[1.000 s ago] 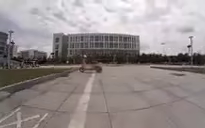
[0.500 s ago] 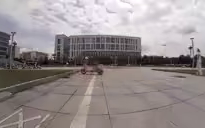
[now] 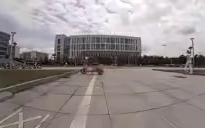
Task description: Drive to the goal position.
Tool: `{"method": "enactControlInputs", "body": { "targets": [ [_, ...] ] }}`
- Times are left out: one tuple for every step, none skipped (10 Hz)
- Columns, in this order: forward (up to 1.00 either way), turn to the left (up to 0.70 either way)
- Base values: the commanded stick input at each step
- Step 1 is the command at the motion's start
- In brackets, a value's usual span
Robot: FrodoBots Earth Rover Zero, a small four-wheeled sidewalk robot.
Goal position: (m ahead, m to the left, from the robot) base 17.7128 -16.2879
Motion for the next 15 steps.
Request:
{"method": "enactControlInputs", "body": {
  "targets": [
    [1.00, -0.39],
    [1.00, -0.31],
    [1.00, -0.08],
    [1.00, 0.00],
    [1.00, 0.00],
    [1.00, -0.02],
    [1.00, -0.38],
    [1.00, -0.39],
    [1.00, -0.27],
    [0.77, -0.05],
    [0.28, 0.00],
    [0.12, 0.00],
    [0.08, 0.00],
    [0.09, 0.00],
    [0.07, 0.00]
  ]
}}
